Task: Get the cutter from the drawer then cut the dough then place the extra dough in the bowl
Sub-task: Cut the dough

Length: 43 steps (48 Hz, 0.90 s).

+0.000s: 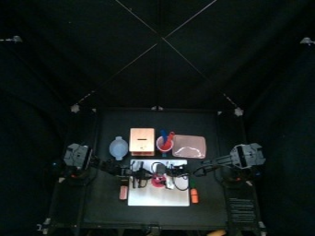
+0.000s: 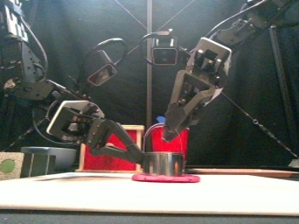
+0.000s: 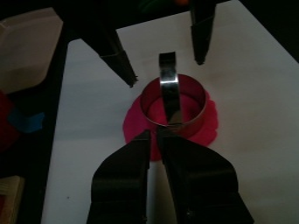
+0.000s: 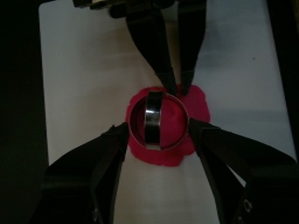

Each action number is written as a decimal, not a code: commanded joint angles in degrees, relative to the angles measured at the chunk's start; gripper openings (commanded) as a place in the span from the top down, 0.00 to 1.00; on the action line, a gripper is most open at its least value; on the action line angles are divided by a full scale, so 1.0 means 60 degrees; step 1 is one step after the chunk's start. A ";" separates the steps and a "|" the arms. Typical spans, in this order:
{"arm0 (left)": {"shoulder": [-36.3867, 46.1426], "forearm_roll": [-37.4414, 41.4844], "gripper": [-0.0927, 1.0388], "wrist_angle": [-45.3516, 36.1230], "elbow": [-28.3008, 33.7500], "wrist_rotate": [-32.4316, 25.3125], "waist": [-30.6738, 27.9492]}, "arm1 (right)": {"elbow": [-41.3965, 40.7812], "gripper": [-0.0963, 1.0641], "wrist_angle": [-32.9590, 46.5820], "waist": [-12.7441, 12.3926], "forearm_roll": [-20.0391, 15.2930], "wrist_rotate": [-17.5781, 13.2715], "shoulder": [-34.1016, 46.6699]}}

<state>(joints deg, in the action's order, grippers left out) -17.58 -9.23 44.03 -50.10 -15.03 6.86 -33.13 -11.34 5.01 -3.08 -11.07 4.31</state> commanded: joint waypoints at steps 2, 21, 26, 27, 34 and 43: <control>0.0088 -0.0015 0.42 0.0015 0.0146 -0.0015 -0.0059 | 0.0308 0.14 -0.0015 -0.0044 0.0015 0.0015 -0.0249; 0.0059 0.0000 0.42 -0.0220 0.0132 0.0000 -0.0059 | 0.0571 0.14 -0.0337 -0.0044 0.0015 0.0000 -0.0059; 0.0000 0.0000 0.42 -0.0220 0.0161 0.0000 -0.0059 | 0.0630 0.15 -0.0410 -0.0044 -0.0015 -0.0015 0.0000; -0.0029 0.0000 0.42 -0.0220 0.0161 0.0000 -0.0059 | 0.0645 0.15 -0.0425 -0.0044 -0.0015 0.0000 0.0029; -0.0161 -0.0015 0.42 -0.0234 0.0205 0.0015 -0.0015 | 0.0718 0.16 -0.0454 -0.0044 -0.0044 0.0000 0.0146; -0.0176 -0.0015 0.42 -0.0234 0.0234 0.0015 0.0015 | 0.0850 0.18 -0.0469 -0.0015 -0.0029 0.0000 0.0190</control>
<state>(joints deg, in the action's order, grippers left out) -19.16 -9.23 42.45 -49.57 -15.03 6.77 -29.62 -14.33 5.01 -3.25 -11.07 6.68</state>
